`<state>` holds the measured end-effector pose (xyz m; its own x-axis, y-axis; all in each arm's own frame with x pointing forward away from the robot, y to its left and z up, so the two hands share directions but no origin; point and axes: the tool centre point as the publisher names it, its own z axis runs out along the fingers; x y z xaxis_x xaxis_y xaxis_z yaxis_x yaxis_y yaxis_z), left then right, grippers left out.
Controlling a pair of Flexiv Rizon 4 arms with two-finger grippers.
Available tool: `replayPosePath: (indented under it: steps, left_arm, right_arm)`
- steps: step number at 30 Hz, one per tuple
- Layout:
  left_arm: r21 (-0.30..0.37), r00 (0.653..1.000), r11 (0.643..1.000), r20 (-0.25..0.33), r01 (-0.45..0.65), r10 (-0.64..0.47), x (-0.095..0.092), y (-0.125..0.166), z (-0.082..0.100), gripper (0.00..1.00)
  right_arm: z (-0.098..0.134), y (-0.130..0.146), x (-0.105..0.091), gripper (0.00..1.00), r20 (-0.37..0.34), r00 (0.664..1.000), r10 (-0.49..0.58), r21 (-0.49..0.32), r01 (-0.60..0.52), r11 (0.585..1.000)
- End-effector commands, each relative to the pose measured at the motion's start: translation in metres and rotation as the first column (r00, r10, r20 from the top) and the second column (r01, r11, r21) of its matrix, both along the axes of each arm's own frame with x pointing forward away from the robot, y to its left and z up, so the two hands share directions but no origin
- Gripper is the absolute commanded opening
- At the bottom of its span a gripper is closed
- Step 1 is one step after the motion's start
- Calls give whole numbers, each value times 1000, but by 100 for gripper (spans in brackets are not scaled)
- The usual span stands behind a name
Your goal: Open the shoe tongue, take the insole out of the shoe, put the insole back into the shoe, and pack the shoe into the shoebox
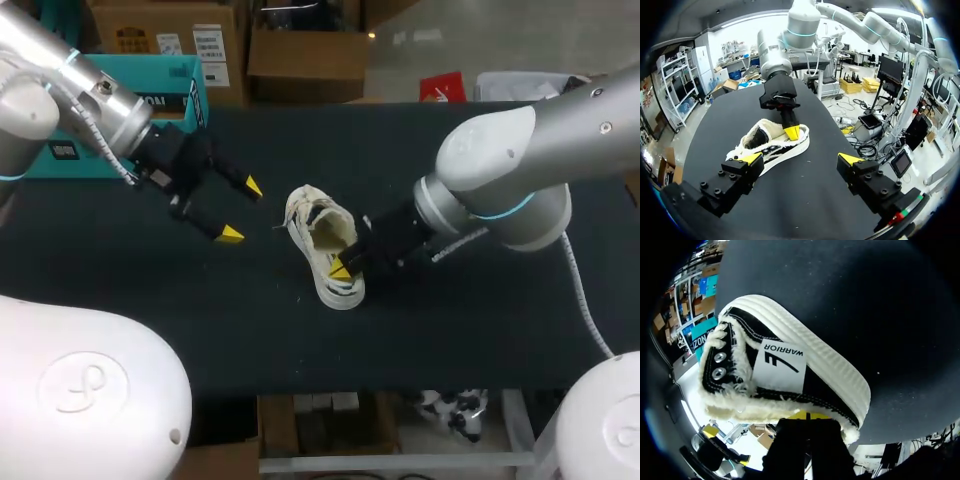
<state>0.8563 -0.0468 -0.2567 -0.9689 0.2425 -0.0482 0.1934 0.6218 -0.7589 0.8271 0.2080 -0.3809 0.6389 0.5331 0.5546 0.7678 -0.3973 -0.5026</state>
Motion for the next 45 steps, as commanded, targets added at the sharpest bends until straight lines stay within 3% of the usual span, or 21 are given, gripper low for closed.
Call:
replayPosePath:
  steps: [1, 12, 17, 22, 30, 34, 35, 36, 37, 38, 39, 45]
  left_arm:
    - [0, 1000, 1000, -1, 1, -1, 0, 0, 0, 100]
    - [0, 1000, 1000, -1, 1, -1, 0, 0, 0, 100]
    - [0, 1000, 1000, -1, 1, -1, 0, 0, 0, 100]
    - [-5, 1000, 1000, 3, -14, 14, -5, -4, 1, 100]
    - [171, 984, 970, 5, -174, 176, -21, -27, -7, 100]
    - [271, 937, 904, -25, -329, 349, -12, -38, -3, 100]
    - [299, 921, 879, -3, -370, 389, -10, -39, -1, 100]
    - [299, 921, 879, -3, -370, 389, -10, -39, -1, 100]
    - [299, 921, 879, -3, -370, 389, -10, -39, -1, 100]
    - [299, 921, 879, -3, -370, 389, -10, -39, -1, 100]
    - [299, 921, 879, -3, -370, 389, -10, -39, -1, 100]
    - [299, 921, 879, -3, -370, 389, -10, -39, -1, 100]
  right_arm:
    - [-11, 2, -1, 0, 5, 1000, -4, -17, 5, 1000]
    - [-25, -4, -3, 0, 21, 1000, -15, -85, 17, 996]
    - [3, -8, -9, 0, 94, 995, 24, -66, -18, 998]
    - [28, -23, -14, 0, 170, 983, 72, 22, -77, 997]
    - [48, -55, -9, 0, 233, 963, 138, 67, -158, 985]
    - [56, -62, -4, 1, 252, 947, 199, 30, -213, 977]
    - [58, -64, -2, 1, 252, 942, 221, 12, -232, 973]
    - [60, -67, -1, 2, 252, 934, 255, -17, -259, 966]
    - [63, -69, 0, 12, 246, 927, 283, -45, -281, 959]
    - [65, -71, 0, 38, 242, 919, 310, -71, -302, 951]
    - [68, -73, 1, 100, 236, 920, 313, -97, -298, 950]
    - [68, -73, 1, 100, 236, 920, 313, -97, -298, 950]
